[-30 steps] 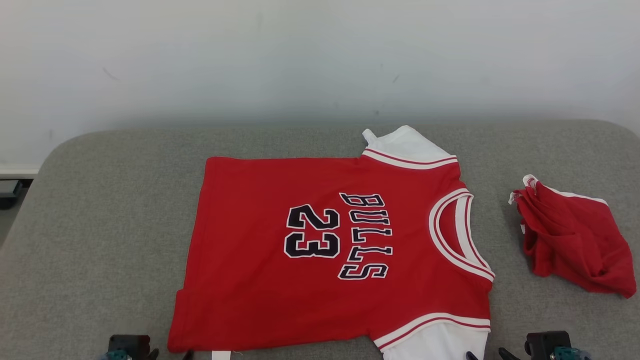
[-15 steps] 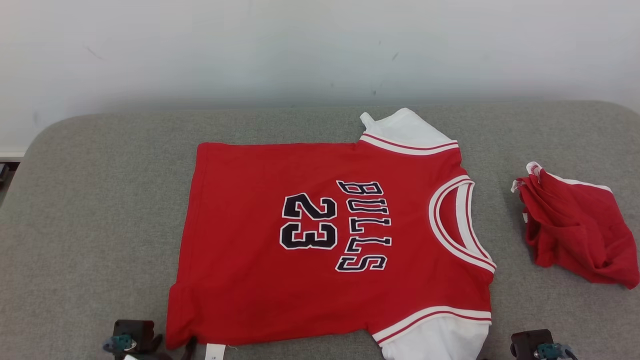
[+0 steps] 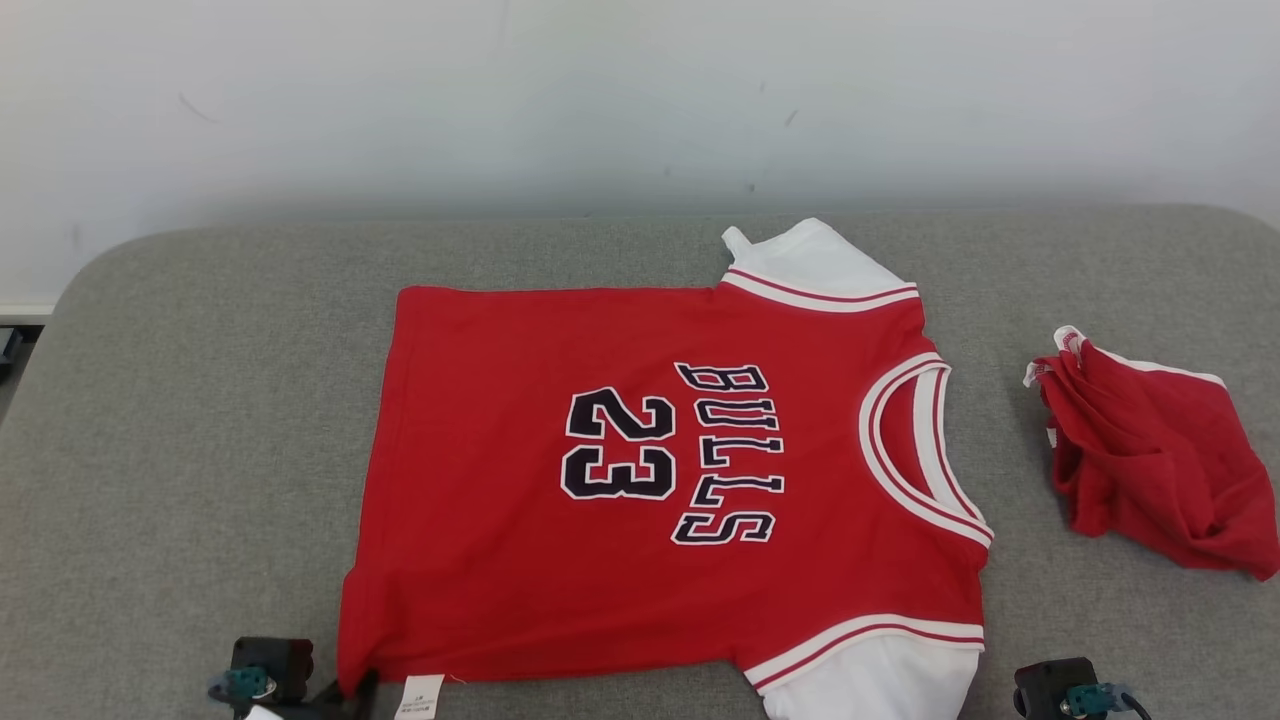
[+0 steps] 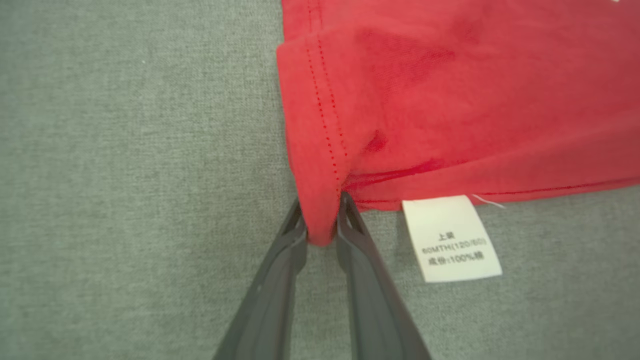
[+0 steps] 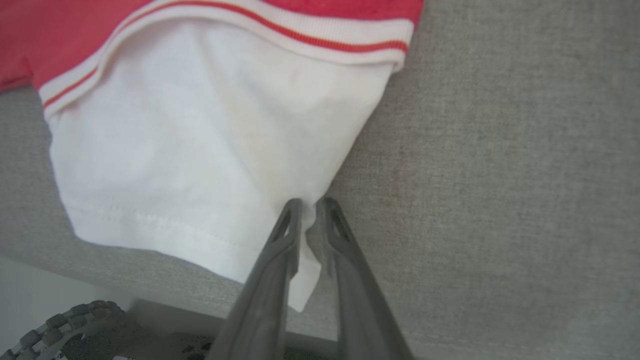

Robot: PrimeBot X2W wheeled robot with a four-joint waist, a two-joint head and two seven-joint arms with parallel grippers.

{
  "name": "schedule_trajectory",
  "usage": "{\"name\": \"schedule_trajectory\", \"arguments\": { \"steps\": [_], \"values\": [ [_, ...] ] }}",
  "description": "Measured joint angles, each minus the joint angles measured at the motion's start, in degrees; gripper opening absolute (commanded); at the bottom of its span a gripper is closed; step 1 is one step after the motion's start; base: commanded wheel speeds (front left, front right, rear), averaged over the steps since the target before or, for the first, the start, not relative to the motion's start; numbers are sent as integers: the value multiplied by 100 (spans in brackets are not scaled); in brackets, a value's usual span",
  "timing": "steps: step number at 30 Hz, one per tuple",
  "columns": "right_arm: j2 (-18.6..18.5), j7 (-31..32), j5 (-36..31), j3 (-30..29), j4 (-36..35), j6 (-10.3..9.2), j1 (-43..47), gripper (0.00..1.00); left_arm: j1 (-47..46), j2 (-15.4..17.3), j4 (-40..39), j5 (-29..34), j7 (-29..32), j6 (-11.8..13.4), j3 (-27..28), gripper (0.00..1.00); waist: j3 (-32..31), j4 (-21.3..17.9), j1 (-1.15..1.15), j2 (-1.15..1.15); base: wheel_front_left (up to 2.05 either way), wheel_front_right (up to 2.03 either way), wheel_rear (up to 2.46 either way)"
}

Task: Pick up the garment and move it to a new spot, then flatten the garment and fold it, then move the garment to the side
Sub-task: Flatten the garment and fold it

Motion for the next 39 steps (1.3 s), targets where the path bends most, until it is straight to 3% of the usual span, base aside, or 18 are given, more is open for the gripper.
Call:
{"name": "schedule_trajectory", "arguments": {
  "steps": [1,2,10,28,33,34,36,39],
  "values": [
    [0,18,2,0,-8,0,0,36,0,1,13,-8,-21,-33,-2,95,-5,3,0,0,0,0,0],
    [0,21,3,0,-12,0,1,37,0,4,22,-21,-29,-77,-5,100,-10,6,0,0,0,0,0],
    [-23,126,54,10,-42,-2,20,62,-9,-31,129,-41,-125,-247,-74,100,-74,48,0,0,0,0,0],
    [-103,428,123,46,-192,-2,287,51,8,81,318,-57,-279,-299,-32,100,-250,80,0,0,0,0,0],
    [-103,480,134,58,-260,-8,364,51,8,107,309,-57,-322,-297,-26,36,-262,77,0,0,0,0,0],
    [-103,491,151,58,-279,-8,363,51,7,108,307,-57,-323,-294,-24,31,-263,77,0,0,0,0,0],
    [-104,525,151,60,-300,-29,364,52,7,108,299,-57,-347,-294,-25,7,-260,77,0,0,0,0,0],
    [-115,543,155,67,-346,-33,367,57,3,103,266,-55,-374,-293,-33,0,-240,75,0,0,0,0,0]
  ]
}}
